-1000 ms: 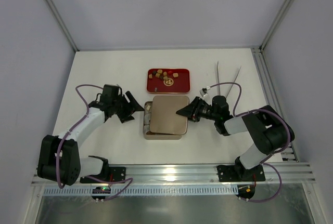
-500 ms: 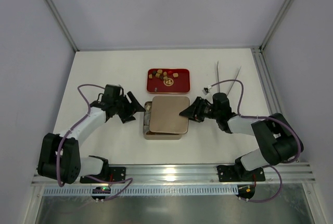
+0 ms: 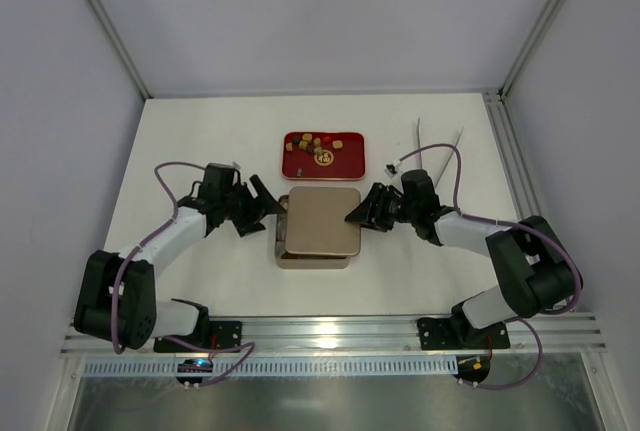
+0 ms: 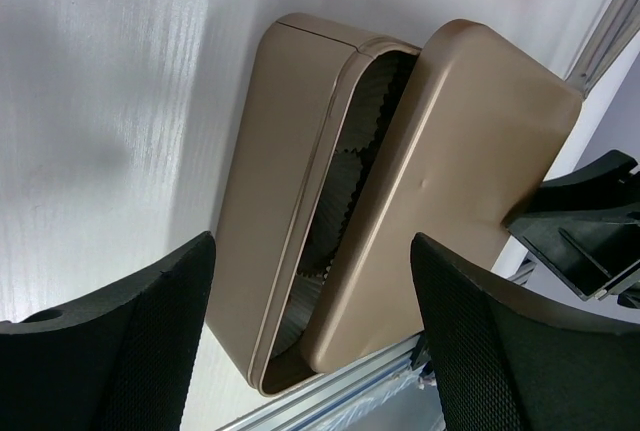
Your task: Pack the chocolate
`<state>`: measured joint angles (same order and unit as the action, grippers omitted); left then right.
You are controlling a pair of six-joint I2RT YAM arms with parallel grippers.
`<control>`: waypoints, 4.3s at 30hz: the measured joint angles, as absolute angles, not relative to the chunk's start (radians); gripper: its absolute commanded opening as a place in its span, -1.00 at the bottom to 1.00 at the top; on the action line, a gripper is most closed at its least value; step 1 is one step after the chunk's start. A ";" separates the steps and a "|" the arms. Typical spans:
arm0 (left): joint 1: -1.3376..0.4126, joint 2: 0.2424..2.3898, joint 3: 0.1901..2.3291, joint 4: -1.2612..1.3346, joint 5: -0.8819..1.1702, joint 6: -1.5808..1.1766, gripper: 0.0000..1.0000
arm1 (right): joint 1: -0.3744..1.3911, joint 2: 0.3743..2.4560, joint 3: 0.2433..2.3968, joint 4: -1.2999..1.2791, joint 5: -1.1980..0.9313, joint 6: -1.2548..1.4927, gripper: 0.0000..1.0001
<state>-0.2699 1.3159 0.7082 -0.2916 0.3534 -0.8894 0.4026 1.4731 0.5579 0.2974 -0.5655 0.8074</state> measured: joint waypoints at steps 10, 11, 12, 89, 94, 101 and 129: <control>-0.274 1.324 0.672 -0.227 0.381 -0.905 0.66 | 0.438 1.489 0.603 0.234 -0.529 0.769 -0.08; -0.274 1.324 0.670 -0.220 0.384 -0.908 0.67 | 0.441 1.489 0.607 0.229 -0.526 0.764 -0.08; -0.274 1.324 0.667 -0.214 0.387 -0.910 0.68 | 0.443 1.490 0.612 0.222 -0.524 0.760 -0.08; -0.367 1.334 0.637 -0.161 0.289 -1.016 0.23 | 0.767 1.518 0.960 -0.392 -0.128 0.510 0.47; -0.371 1.334 0.637 -0.165 0.279 -1.018 0.20 | 0.775 1.519 0.963 -0.399 -0.122 0.502 0.50; -0.374 1.334 0.637 -0.169 0.268 -1.018 0.13 | 0.778 1.536 0.963 -0.400 -0.118 0.502 0.51; -0.379 1.316 0.596 -0.099 0.208 -1.044 -0.12 | 0.638 1.538 0.799 -0.111 -0.293 0.593 0.20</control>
